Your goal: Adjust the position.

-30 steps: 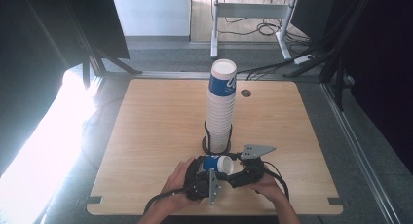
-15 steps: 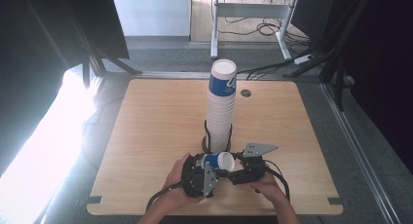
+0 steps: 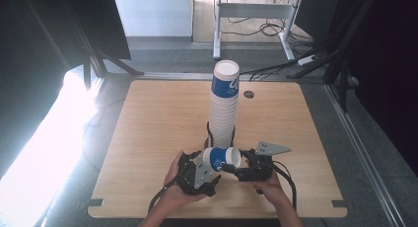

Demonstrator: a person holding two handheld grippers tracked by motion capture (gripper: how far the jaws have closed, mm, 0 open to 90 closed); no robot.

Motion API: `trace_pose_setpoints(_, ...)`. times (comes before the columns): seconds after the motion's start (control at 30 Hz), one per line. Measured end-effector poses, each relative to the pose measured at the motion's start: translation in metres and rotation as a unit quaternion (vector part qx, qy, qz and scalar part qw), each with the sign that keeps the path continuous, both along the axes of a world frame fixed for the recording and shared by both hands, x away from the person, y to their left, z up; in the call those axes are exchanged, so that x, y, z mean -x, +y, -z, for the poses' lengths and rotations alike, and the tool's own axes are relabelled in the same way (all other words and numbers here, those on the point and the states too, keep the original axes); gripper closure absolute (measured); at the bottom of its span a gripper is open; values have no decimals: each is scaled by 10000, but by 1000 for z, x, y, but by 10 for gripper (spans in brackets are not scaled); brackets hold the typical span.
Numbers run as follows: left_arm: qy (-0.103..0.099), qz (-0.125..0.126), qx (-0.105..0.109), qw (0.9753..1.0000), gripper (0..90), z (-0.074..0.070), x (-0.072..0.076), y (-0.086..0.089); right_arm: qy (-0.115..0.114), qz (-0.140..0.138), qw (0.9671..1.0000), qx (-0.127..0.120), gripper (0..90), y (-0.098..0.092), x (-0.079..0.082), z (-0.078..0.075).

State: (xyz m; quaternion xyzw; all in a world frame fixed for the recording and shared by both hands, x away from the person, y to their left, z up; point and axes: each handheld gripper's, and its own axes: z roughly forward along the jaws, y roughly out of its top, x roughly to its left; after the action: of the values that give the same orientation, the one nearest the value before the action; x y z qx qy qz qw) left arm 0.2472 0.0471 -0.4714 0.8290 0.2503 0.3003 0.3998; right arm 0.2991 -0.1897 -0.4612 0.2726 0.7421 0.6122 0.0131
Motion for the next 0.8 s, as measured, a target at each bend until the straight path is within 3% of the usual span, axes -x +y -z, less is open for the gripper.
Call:
trace_pose_setpoints(0.1, -52, 6, -6, 10000, 39, 0, 1, -1, 109, 102, 9996, -219, 268, -3, -1, 0)
trace_pose_setpoints(0.27, -162, 17, -41, 9999, 40, -3, 3, -3, 136, 93, 9996, -226, 267, -4, 0, 0)
trace_pose_setpoints(0.4, -187, 128, -123, 9997, 28, -10, 3, -4, 203, 134, 9993, -297, 267, -5, 0, 2)
trace_pose_setpoints(0.57, -230, 391, -51, 9990, 23, -21, -1, -6, 278, 93, 9989, -358, 268, -7, 0, 3)
trace_pose_setpoints(0.8, -301, 675, -324, 9967, 17, -33, -9, -15, 313, 37, 9985, -452, 267, -9, 1, 0)
